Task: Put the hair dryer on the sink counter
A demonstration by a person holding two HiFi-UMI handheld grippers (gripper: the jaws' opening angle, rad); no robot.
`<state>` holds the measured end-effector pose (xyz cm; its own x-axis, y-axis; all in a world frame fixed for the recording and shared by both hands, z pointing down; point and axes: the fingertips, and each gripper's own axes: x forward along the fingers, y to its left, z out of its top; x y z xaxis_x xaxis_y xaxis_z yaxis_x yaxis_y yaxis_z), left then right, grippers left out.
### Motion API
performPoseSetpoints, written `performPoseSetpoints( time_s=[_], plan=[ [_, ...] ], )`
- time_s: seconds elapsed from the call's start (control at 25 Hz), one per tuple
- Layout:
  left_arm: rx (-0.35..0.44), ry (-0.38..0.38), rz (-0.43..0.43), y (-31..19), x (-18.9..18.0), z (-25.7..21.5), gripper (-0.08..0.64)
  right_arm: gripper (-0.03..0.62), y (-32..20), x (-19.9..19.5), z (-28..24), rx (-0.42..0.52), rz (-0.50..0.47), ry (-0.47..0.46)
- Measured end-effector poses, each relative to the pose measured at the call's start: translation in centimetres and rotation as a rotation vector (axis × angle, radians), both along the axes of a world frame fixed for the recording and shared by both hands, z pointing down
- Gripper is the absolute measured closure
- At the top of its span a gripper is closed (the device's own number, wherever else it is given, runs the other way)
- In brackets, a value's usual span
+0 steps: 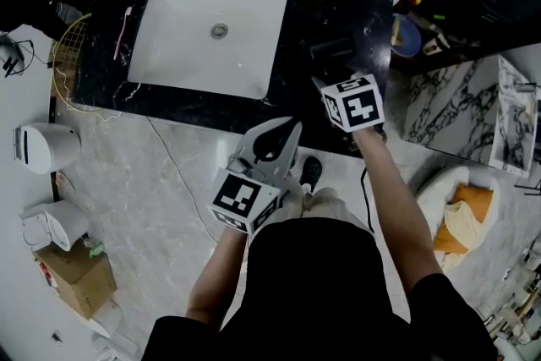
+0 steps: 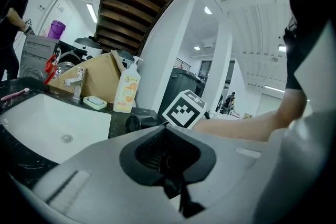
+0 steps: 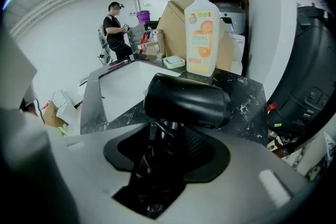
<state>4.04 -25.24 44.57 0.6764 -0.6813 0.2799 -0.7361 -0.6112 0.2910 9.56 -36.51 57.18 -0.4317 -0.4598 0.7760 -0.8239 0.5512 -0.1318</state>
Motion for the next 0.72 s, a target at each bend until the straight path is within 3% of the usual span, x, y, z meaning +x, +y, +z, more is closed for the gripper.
performPoseSetpoints(
  time_s=[0.48,0.72],
  plan=[
    [-0.016,0.000,-0.015,0.46,-0.30,0.22,0.561,0.380,-0.26,-0.02,0.22,0.014,-0.014,0.053],
    [-0.003,0.002,-0.024,0.52,-0.55,0.25,0.561,0.382,-0.29,-0.53,-0.05,0.018,-0.009,0.036]
  ],
)
